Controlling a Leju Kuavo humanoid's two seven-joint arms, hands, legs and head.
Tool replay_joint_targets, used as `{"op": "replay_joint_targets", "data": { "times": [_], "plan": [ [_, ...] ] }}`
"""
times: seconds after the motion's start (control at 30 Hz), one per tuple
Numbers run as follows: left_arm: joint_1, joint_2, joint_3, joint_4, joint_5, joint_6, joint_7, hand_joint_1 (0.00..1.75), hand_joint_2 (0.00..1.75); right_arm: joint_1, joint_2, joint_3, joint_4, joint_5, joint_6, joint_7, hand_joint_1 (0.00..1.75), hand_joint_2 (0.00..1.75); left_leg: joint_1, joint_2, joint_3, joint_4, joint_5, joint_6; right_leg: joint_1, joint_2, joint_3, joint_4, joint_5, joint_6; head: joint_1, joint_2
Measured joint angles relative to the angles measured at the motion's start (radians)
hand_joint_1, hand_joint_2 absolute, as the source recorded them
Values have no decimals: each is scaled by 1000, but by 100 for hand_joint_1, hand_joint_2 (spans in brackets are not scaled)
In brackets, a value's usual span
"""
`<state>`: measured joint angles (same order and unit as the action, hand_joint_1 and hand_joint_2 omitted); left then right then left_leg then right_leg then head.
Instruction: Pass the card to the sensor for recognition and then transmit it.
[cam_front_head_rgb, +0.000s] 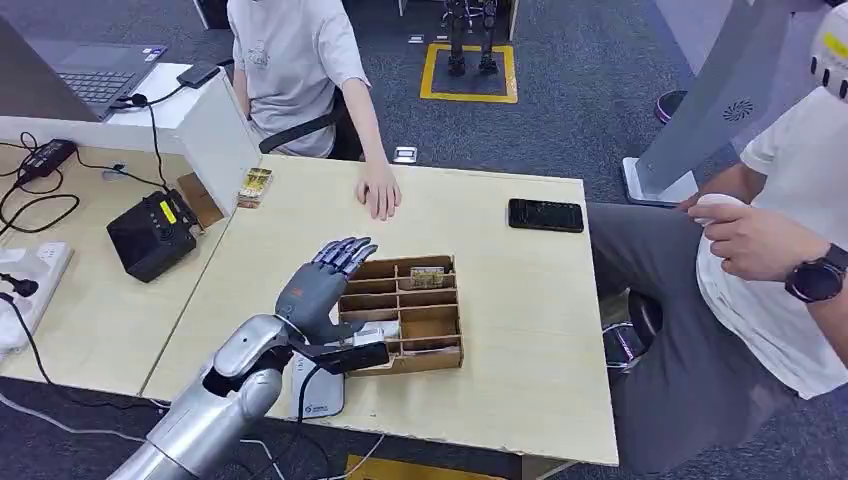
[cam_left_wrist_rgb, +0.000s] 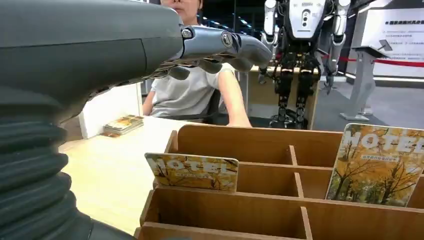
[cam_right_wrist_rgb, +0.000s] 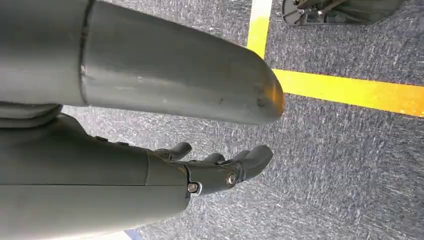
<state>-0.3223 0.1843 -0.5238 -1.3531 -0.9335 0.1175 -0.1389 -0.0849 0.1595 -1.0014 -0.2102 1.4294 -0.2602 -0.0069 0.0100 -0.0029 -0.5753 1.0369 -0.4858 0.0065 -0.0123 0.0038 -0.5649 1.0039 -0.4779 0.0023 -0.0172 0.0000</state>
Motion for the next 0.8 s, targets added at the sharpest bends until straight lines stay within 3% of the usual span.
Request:
{"op": "replay_joint_targets", "data": {
  "times": [0.77,0.8],
  "plan": [
    [-17,-16,0,45,1,7,1,2,175,0,0,0,0,0,1,1,0,0,0,0,0,0,0,0,0,0,0,0,0,0,0,0],
    [-17,-17,0,47,1,7,1,175,175,0,0,0,0,0,1,1,0,0,0,0,0,0,0,0,0,0,0,0,0,0,0,0]
  ]
}}
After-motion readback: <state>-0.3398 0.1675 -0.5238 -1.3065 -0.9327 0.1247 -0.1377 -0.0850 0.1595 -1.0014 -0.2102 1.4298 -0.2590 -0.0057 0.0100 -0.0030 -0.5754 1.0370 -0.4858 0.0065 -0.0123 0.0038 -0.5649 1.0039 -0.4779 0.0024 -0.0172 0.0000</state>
